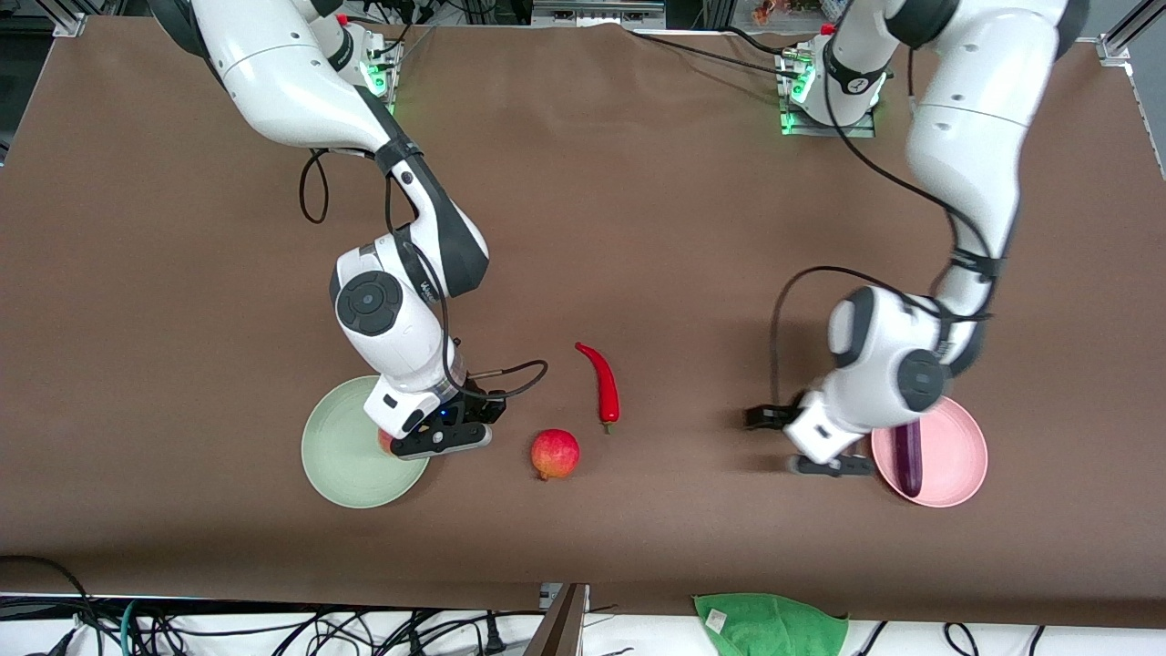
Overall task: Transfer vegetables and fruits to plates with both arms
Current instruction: 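Grasp the apple with the right gripper while the left gripper grasps chili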
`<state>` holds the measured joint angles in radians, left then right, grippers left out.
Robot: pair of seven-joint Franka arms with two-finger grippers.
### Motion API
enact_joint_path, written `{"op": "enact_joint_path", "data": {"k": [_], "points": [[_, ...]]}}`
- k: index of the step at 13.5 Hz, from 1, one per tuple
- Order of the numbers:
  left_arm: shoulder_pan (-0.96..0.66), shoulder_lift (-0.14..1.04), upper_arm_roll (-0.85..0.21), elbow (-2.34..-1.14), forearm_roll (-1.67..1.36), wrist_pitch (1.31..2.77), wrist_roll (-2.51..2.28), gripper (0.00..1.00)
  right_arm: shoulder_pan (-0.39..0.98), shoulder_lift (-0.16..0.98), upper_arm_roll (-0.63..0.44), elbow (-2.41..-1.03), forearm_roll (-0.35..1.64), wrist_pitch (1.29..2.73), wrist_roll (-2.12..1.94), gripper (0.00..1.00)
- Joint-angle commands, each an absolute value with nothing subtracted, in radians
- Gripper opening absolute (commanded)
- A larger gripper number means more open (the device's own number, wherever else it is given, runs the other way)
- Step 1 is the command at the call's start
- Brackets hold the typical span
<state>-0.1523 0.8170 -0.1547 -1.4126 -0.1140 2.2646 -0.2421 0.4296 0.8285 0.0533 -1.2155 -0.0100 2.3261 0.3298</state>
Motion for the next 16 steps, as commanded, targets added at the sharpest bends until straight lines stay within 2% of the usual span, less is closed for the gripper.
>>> {"op": "enact_joint_path", "data": {"k": [1,3,7,11,14,15,16], "points": [[-0.257,0.821,-0.138,-1.379,-0.112,2.267,-0.417,1.00,0.463,0.874,0.064,-1.236,-0.014,2.499,0.423,1.00],[-0.325,0.845,-0.138,-1.362,-0.078,2.298,-0.518,1.00,0.488,0.949,0.066,-1.206,-0.014,2.661,0.474,1.00],[-0.445,0.908,-0.140,-1.318,0.008,2.352,-0.702,1.00,0.514,1.104,0.064,-1.023,-0.015,2.787,0.506,1.00],[-0.501,0.945,-0.140,-1.284,0.041,2.355,-0.767,1.00,0.506,1.115,0.057,-1.025,-0.021,2.813,0.456,1.00],[-0.518,0.969,-0.140,-1.284,0.043,2.405,-0.810,1.00,0.514,1.159,0.057,-1.026,-0.025,2.888,0.459,1.00],[-0.525,0.982,-0.138,-1.284,0.051,2.425,-0.810,0.92,0.514,1.175,0.057,-1.026,-0.025,2.913,0.457,1.00],[-0.523,0.985,-0.138,-1.284,0.081,2.437,-0.811,0.60,0.514,1.187,0.057,-1.026,-0.025,2.925,0.456,1.00]]}}
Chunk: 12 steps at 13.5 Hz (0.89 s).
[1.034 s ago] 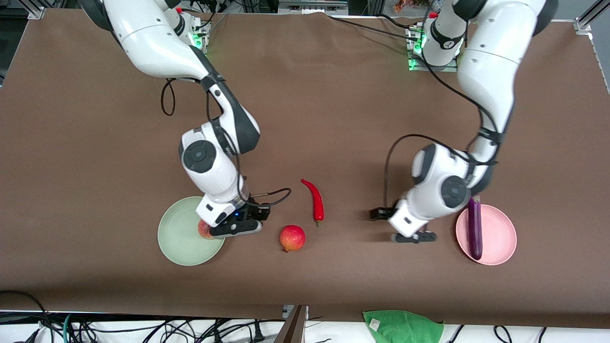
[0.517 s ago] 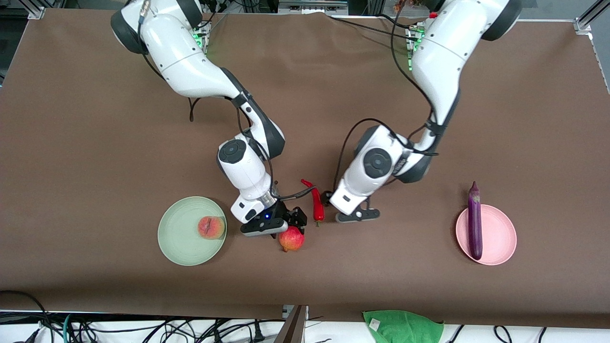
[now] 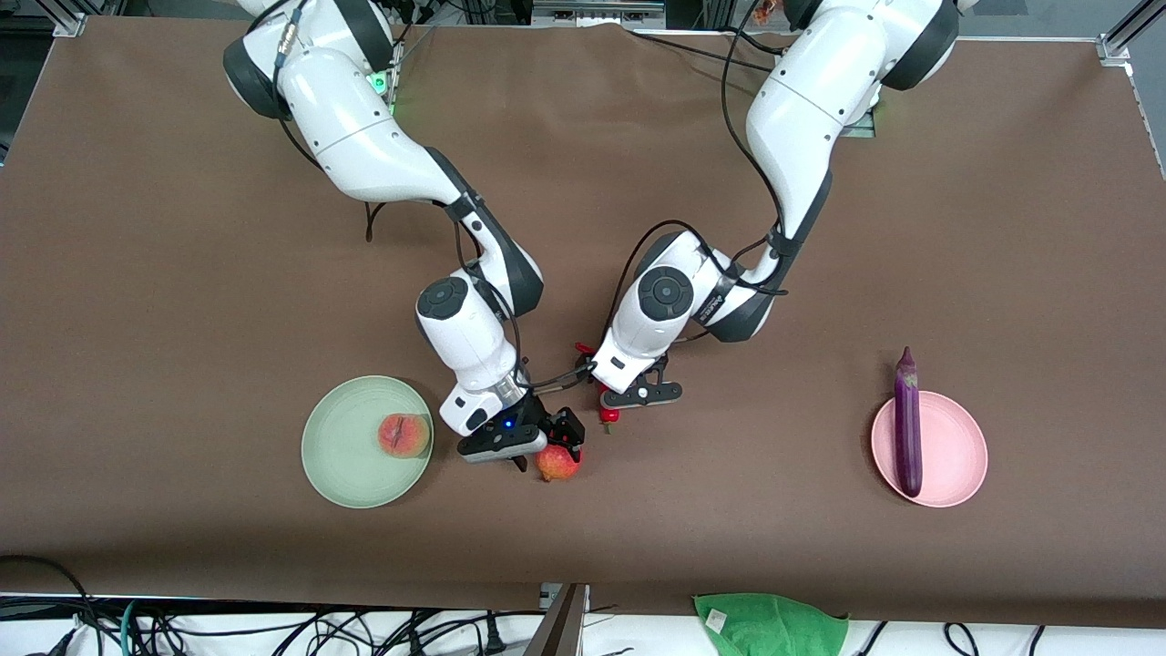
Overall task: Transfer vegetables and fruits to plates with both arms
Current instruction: 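Grasp the apple with the right gripper while the left gripper grasps chili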
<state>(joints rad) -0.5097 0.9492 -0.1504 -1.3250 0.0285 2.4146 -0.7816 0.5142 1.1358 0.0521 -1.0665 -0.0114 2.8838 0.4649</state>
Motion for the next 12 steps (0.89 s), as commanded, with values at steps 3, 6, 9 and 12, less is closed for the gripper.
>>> {"op": "enact_joint_path", "data": {"k": [3,6,9,12], "points": [[-0.512,0.982,-0.138,-1.285,0.100,2.437,-0.808,0.00,0.506,1.192,0.057,-1.025,-0.025,2.927,0.425,0.98],[-0.476,0.968,-0.135,-1.285,0.103,2.436,-0.792,0.00,0.502,1.190,0.057,-1.023,-0.025,2.927,0.399,0.44],[-0.365,0.904,-0.141,-1.289,0.091,2.407,-0.639,0.00,0.489,1.184,0.057,-1.023,-0.023,2.918,0.371,0.00],[-0.234,0.841,-0.146,-1.289,0.057,2.263,-0.365,0.00,0.485,1.149,0.063,-1.025,-0.018,2.846,0.371,0.00]]}}
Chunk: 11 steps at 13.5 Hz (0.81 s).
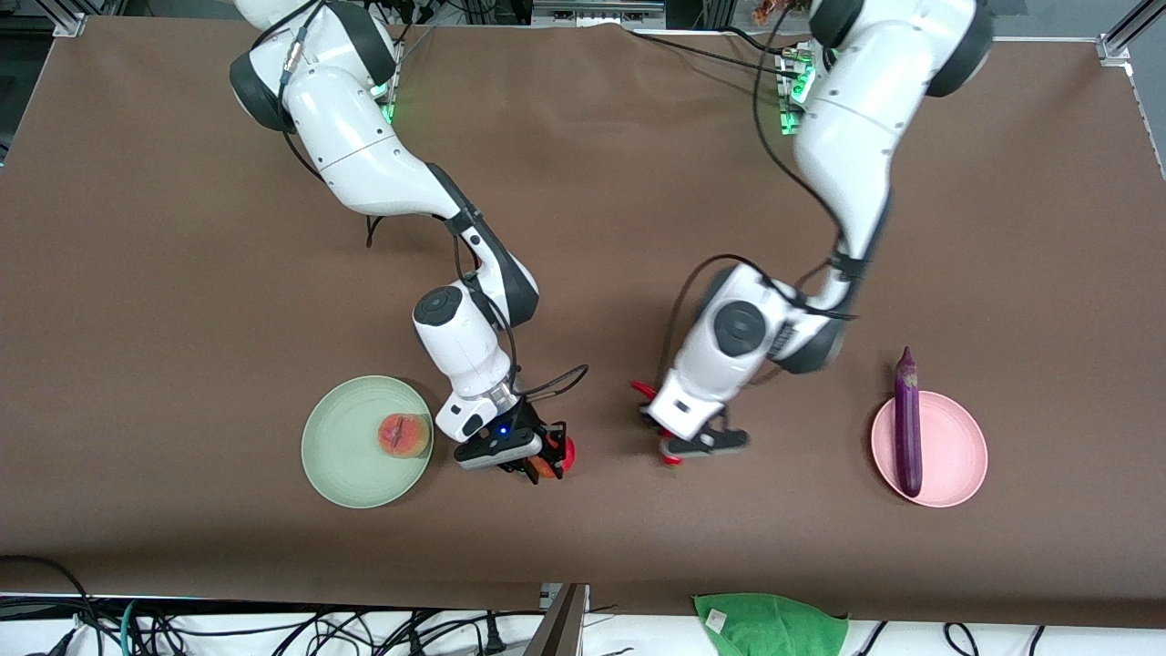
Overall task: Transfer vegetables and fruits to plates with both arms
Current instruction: 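Lower the chili onto the pink plate with the left gripper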
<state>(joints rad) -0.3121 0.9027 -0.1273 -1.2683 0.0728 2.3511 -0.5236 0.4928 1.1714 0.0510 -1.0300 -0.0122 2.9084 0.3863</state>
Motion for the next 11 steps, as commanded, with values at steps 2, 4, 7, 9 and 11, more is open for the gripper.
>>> {"op": "enact_joint_path", "data": {"k": [2,4,7,9,11], "points": [[-0.143,0.809,-0.147,-1.287,0.017,2.180,-0.159,0.00,0.485,1.143,0.064,-1.026,-0.015,2.844,0.376,0.00],[-0.037,0.793,-0.147,-1.287,0.015,2.137,0.071,0.00,0.486,1.143,0.064,-1.026,-0.012,2.844,0.383,0.23],[0.072,0.796,-0.135,-1.302,0.015,2.135,0.372,0.00,0.486,1.140,0.071,-1.025,-0.011,2.841,0.388,0.86],[0.126,0.801,-0.135,-1.313,0.017,2.138,0.490,0.00,0.485,1.137,0.100,-1.023,-0.012,2.842,0.391,1.00],[0.153,0.816,-0.132,-1.313,0.018,2.146,0.592,0.00,0.485,1.137,0.101,-1.025,-0.012,2.850,0.414,1.00]]}}
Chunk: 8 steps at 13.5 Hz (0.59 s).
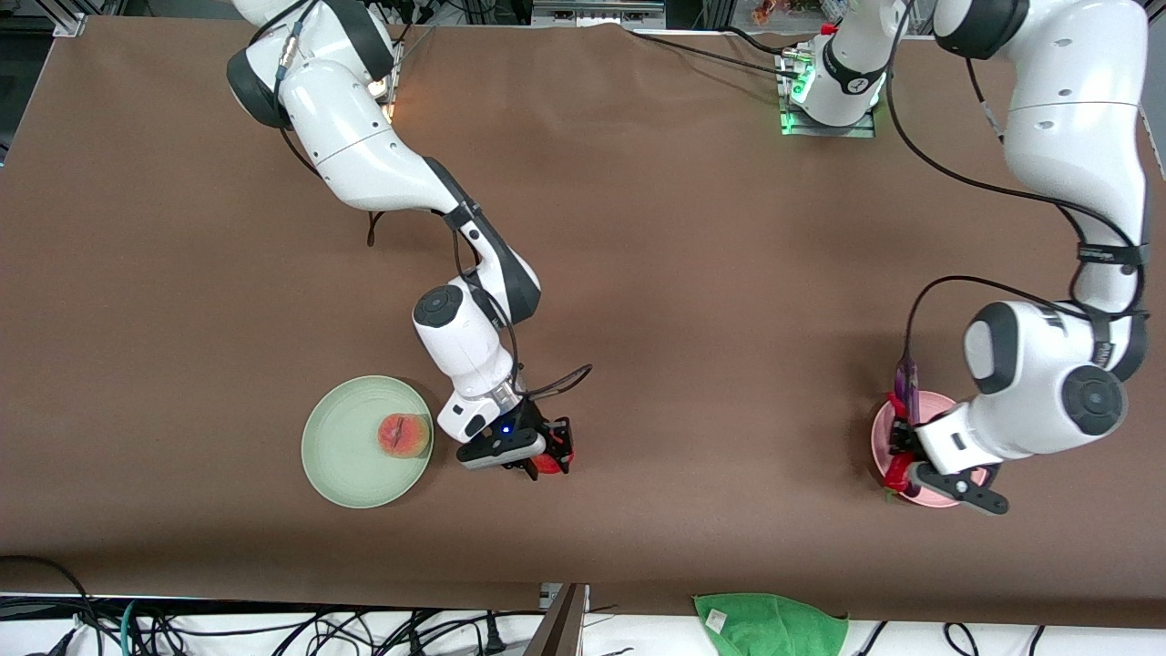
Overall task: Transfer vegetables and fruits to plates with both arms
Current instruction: 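Lower the chili onto the pink plate with the left gripper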
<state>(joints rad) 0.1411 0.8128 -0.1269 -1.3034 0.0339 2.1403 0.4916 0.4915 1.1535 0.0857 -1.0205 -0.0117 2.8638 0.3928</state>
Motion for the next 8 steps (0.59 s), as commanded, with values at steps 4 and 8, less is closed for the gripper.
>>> {"op": "enact_joint_path", "data": {"k": [4,8], "points": [[0.218,0.841,-0.132,-1.315,0.020,2.151,0.650,0.00,0.486,1.135,0.089,-1.046,-0.028,2.838,0.425,1.00],[0.238,0.868,-0.132,-1.313,0.012,2.183,0.683,0.32,0.492,1.135,0.074,-1.092,-0.037,2.850,0.425,1.00]]}}
